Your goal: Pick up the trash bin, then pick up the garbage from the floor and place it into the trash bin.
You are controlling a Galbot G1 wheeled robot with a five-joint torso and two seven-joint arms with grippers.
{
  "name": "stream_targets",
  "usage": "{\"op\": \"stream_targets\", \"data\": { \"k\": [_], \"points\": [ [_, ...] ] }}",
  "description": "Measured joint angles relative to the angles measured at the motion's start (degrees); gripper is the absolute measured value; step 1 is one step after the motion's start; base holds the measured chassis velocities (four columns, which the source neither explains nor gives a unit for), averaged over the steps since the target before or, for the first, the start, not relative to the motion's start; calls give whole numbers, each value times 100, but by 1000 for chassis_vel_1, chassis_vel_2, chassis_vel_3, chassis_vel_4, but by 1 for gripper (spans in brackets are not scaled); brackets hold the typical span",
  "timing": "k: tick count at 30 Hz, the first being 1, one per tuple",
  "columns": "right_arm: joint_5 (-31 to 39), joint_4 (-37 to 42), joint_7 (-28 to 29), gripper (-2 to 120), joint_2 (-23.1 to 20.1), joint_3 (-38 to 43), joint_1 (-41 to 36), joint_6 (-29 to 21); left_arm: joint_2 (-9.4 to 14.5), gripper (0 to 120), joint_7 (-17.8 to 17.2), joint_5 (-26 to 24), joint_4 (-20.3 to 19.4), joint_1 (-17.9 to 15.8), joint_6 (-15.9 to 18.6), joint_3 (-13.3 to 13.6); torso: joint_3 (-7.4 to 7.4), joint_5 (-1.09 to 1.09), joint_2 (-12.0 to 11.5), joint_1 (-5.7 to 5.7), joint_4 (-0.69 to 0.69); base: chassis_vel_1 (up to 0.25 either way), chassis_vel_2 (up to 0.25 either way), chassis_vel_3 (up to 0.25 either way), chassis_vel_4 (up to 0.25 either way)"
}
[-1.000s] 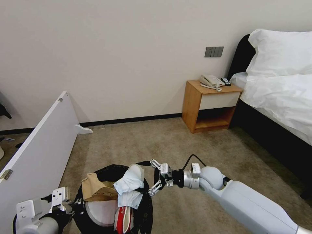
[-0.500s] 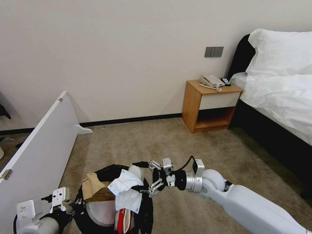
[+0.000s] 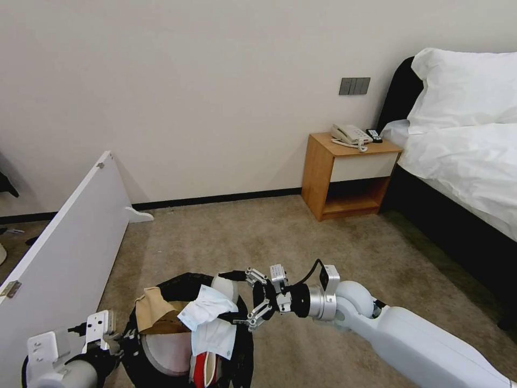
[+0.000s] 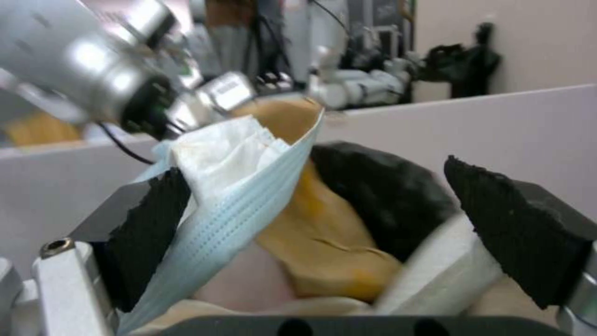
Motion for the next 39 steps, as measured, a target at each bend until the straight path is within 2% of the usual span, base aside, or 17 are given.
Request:
{"op": "stream_targets", "data": {
  "k": [6, 18, 24, 39],
  "points": [
    [-540, -41, 349, 100, 43, 10, 48, 154, -14, 1, 0, 0, 0, -4, 0, 11, 0, 0, 0, 0, 0, 0, 0, 0, 0],
    [-829, -67, 369, 100, 8, -32, 106, 69, -13, 1, -4, -9, 0, -7, 0, 3, 1, 0, 0, 0, 0, 0, 0, 0, 0],
    [-1083, -122, 58, 100, -42, -53, 128, 146, 2, 1, -7, -25, 0, -33, 0, -6, 1, 0, 0, 0, 0, 0, 0, 0, 0],
    [-1130, -101, -438, 100, -182, -42, 153, 200, -19, 1, -11, -28, 0, -30, 0, -12, 1, 0, 0, 0, 0, 0, 0, 0, 0]
  ]
}}
